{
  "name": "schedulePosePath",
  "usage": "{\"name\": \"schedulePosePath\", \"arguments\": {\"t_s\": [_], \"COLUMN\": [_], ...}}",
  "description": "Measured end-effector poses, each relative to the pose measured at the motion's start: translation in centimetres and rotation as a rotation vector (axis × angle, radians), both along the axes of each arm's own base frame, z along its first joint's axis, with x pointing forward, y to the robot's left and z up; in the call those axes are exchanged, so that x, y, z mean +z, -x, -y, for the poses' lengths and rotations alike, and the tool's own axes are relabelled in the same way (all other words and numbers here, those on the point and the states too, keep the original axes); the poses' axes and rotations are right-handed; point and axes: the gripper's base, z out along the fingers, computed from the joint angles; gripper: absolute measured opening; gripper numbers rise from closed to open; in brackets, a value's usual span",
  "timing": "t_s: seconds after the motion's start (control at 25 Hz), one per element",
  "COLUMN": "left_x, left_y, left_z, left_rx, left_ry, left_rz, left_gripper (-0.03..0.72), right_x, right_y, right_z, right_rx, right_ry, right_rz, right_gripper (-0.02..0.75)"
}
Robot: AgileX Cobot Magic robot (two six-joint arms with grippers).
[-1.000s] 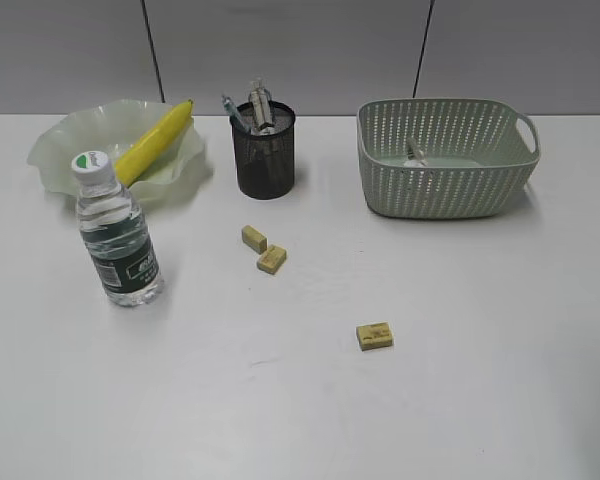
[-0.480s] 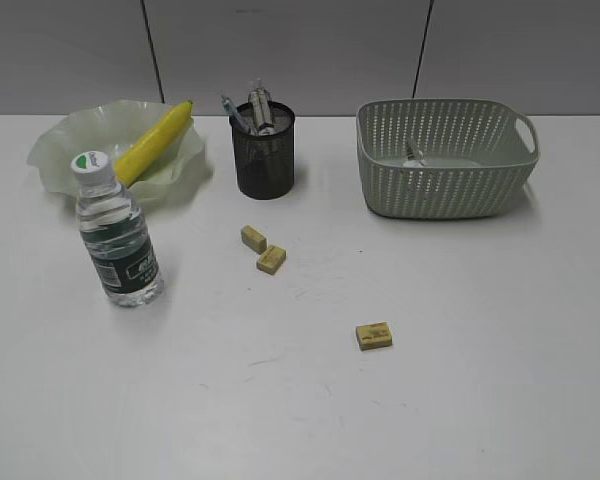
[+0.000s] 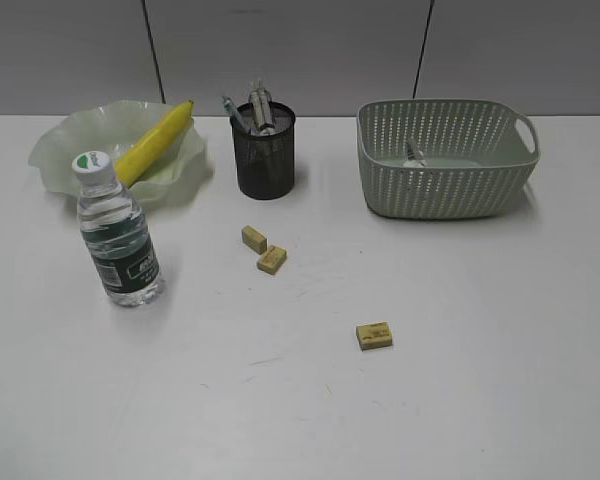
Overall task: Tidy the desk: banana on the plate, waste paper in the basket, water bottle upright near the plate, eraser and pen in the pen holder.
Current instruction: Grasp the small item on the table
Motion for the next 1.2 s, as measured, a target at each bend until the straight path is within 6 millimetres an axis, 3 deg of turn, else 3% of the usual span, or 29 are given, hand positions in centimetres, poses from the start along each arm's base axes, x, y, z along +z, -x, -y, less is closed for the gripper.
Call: {"name": "schedulePosePath", "arguments": {"t_s": [0.2,0.4,0.88,1.2], "left_x": [1.1,2.3,0.5,0.4], "left_y": [-2.9,-7.8,-21.4,-27.3], "left_z": [2.6,6.5,15.4,19.8], "left_rx": [-0.043,-0.114,-0.109,-0.104], "left_ry": [0.008,-0.011,-0.130,-0.050], "left_rz": [-0.110,-0.153,-0.370,-0.414], "left_gripper": [0.371,0.371,0.370,0.370], "right_x": [-0.2,-0.2,-0.2,-0.2], "right_y": [-0.4,-0.4,-0.4,-0.4], "right_z": [-0.3,-0.3,-0.3,-0.3], "right_rx": [0.003,0.004,0.004,0.004], "right_ry": [-0.015,-0.017,-0.017,-0.017], "right_rz": [0.027,0.030,0.031,0.031], "right_gripper": [0.409,0.409,0.406,0.406]}}
